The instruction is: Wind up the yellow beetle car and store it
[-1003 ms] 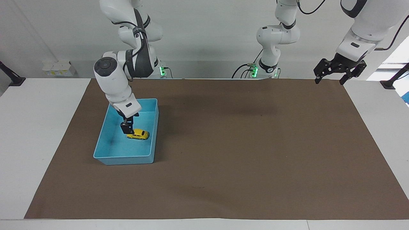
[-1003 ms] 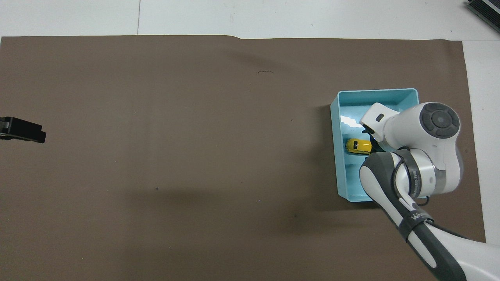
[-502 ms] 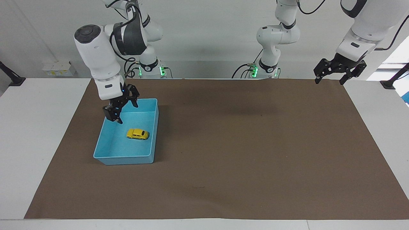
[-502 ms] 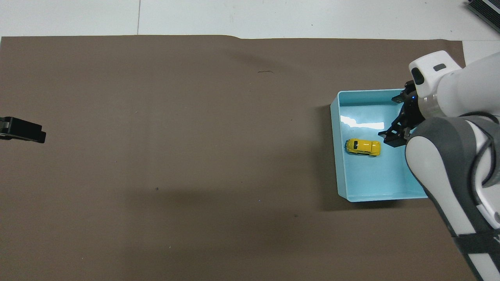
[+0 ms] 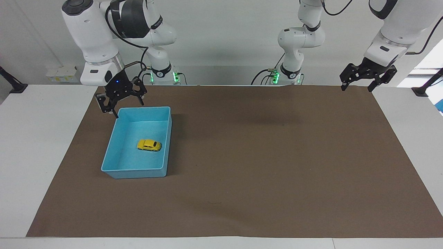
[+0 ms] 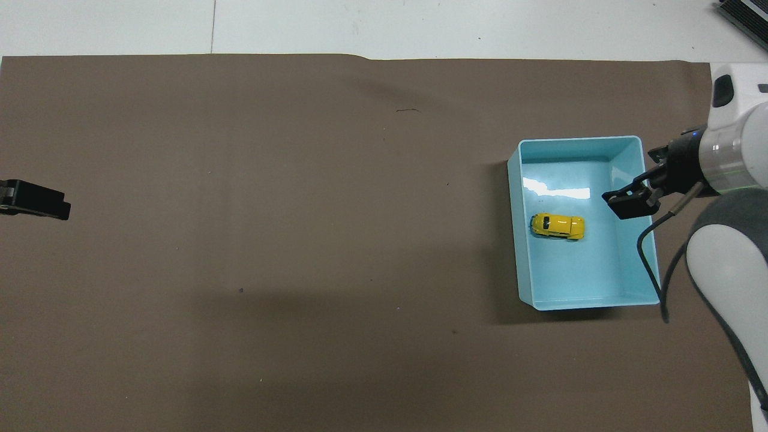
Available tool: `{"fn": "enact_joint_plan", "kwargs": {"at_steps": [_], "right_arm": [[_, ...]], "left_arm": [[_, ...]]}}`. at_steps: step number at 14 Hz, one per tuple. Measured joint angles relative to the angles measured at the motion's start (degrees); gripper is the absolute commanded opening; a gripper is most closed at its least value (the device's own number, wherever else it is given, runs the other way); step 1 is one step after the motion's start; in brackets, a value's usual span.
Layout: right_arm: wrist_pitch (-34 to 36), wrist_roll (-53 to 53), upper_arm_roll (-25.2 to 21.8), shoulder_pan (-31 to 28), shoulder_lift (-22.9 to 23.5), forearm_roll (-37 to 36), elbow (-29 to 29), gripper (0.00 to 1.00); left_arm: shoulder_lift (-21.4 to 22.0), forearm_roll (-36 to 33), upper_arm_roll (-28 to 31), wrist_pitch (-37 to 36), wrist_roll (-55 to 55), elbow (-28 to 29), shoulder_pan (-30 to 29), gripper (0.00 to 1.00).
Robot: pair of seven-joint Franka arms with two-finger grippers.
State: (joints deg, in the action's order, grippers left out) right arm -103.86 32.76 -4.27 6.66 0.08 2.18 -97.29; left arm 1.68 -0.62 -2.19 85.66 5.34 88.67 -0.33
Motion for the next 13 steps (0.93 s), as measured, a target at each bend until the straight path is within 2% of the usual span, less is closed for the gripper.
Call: {"fn": "enact_joint_plan", "kwargs": {"at_steps": [5,9,13], "right_arm": [[0.6,-14.4,0.1,-0.1,-0.1,0.1,0.4,1.0],[5.7,-31.2,0.1,-0.1,-1.8,0.1,1.8,1.0],[10.3,-36.3,0.0,-0.2,-3.5,0.1,5.9,1.0]], "left_arm": [[0.0,0.0,0.0,0.0,0.0,0.0,0.0,1.0],[0.0,0.0,0.0,0.0,0.0,0.0,0.0,1.0],[0.0,0.0,0.0,0.0,0.0,0.0,0.0,1.0]]}}
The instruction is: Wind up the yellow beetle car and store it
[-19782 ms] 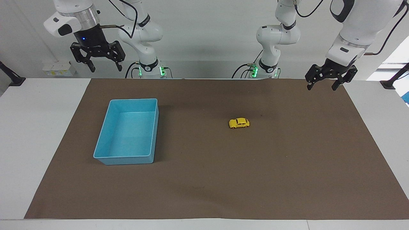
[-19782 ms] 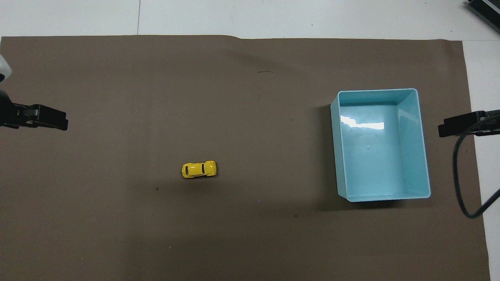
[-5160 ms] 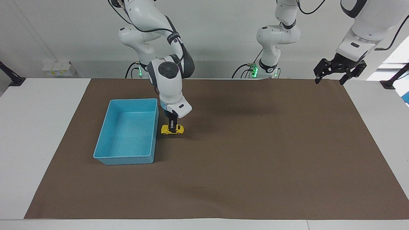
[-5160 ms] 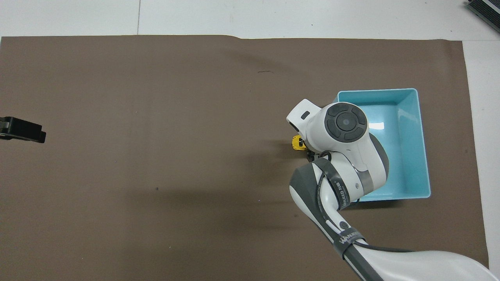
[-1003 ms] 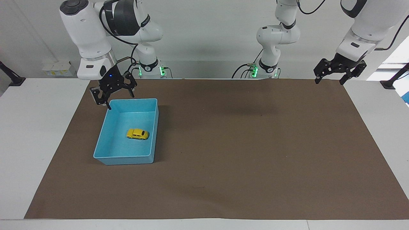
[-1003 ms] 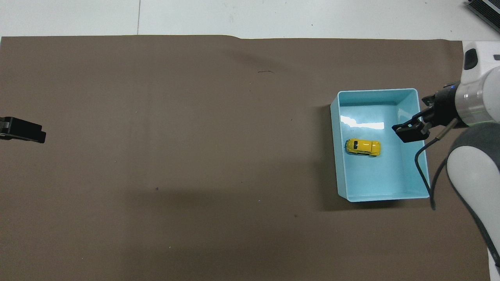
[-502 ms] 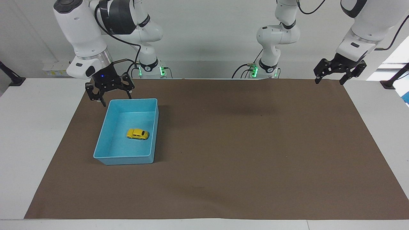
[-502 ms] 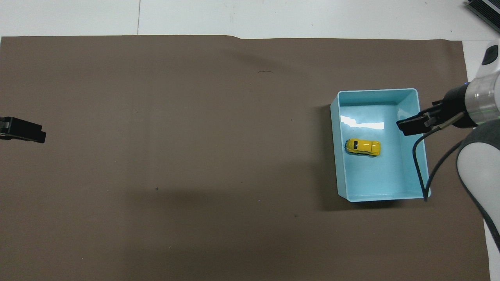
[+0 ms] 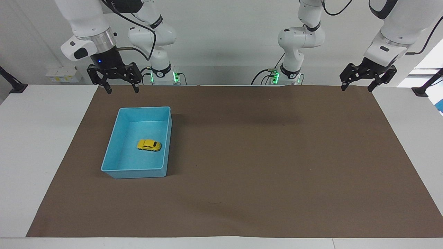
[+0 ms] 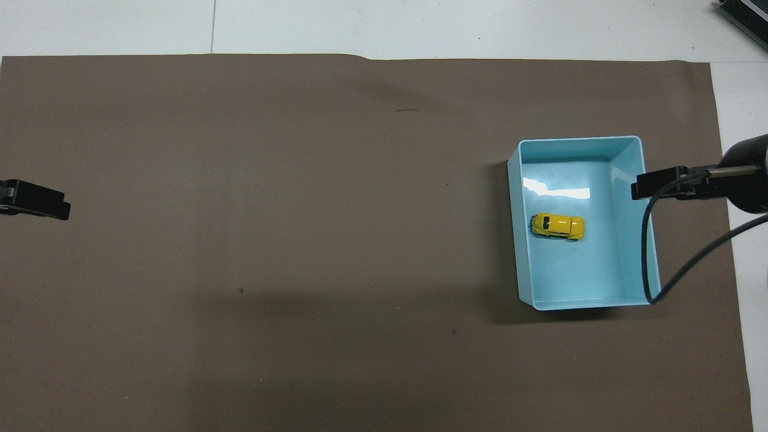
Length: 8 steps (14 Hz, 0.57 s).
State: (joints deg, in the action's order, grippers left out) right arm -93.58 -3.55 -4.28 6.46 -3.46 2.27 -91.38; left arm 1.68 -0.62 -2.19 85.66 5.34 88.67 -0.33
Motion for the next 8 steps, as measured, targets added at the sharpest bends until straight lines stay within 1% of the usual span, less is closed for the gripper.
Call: {"fn": "enact_joint_plan", "kwargs": {"at_steps": [6,8], "right_arm": [[0.1,-0.1,-0.2,-0.2,-0.3,0.0,1.0,1.0],[1.4,-0.1,-0.2,-0.2,-0.6,-0.1,1.0,1.0]], "left_arm": [[0.0,0.0,0.0,0.0,0.0,0.0,0.0,1.0],[0.0,0.0,0.0,0.0,0.0,0.0,0.0,1.0]]}}
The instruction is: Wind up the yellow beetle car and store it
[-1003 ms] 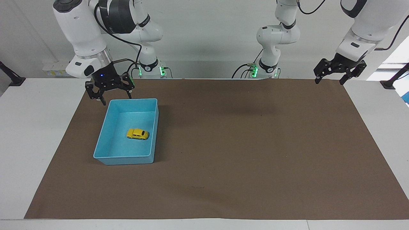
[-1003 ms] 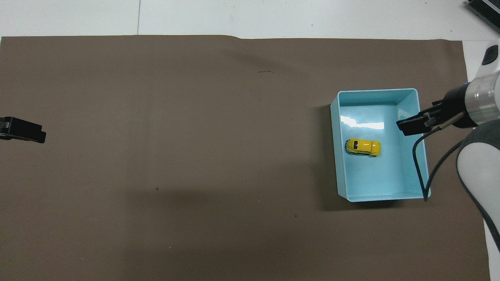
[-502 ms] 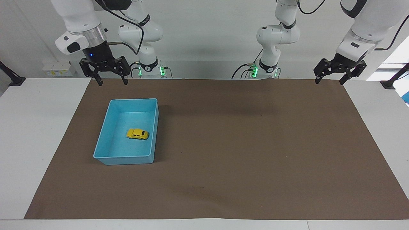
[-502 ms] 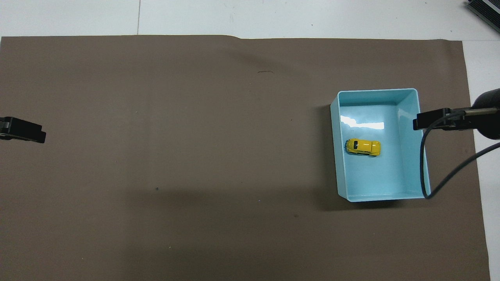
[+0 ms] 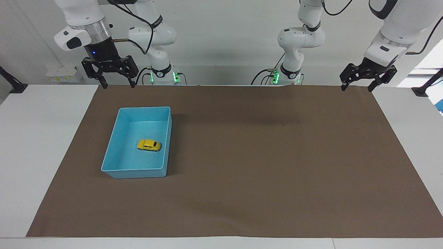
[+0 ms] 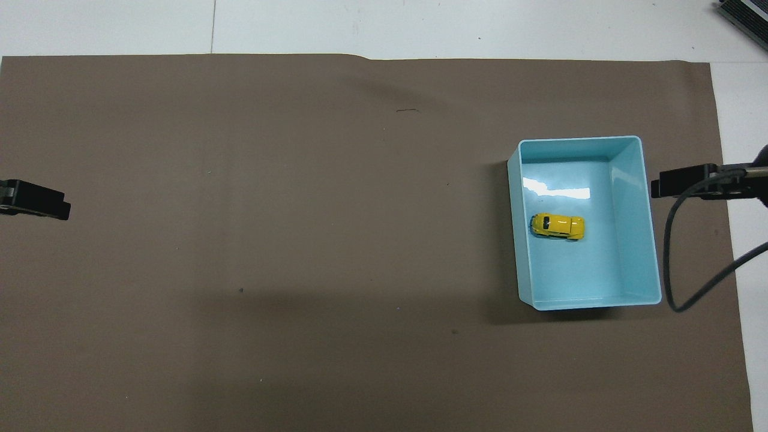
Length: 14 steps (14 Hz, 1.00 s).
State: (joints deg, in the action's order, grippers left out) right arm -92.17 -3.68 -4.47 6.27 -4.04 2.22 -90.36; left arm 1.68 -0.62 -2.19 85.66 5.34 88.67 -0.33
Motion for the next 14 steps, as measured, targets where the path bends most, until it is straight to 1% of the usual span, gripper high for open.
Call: {"fn": "enact_joint_plan", "kwargs": {"at_steps": [2,14], "right_arm": [[1.0,0.0,-0.1,-0.1,-0.1,0.0,0.0,1.0],[1.4,0.0,0.0,-0.8,-0.1,0.0,0.2,1.0]], "left_arm": [[0.0,0.0,0.0,0.0,0.0,0.0,0.0,1.0],[0.0,0.0,0.0,0.0,0.0,0.0,0.0,1.0]]}}
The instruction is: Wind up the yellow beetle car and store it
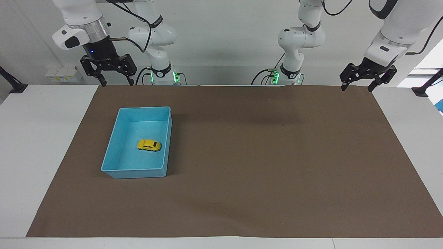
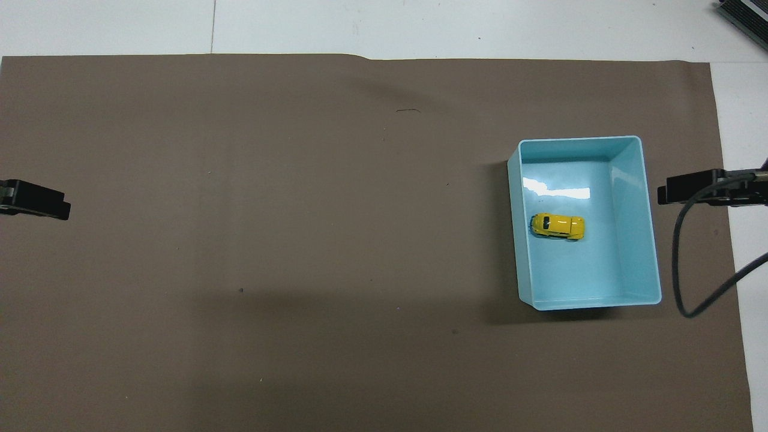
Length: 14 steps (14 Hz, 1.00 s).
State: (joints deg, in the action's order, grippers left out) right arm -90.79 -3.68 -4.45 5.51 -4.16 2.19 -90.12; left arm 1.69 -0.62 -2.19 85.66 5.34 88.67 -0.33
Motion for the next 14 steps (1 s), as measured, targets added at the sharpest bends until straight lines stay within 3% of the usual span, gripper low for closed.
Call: {"fn": "enact_joint_plan", "kwargs": {"at_steps": [14], "right_arm": [[1.1,0.0,0.3,-1.5,1.8,-0.3,2.7,1.0]], "left_arm": [[0.0,0.0,0.0,0.0,0.0,0.0,0.0,1.0]]}}
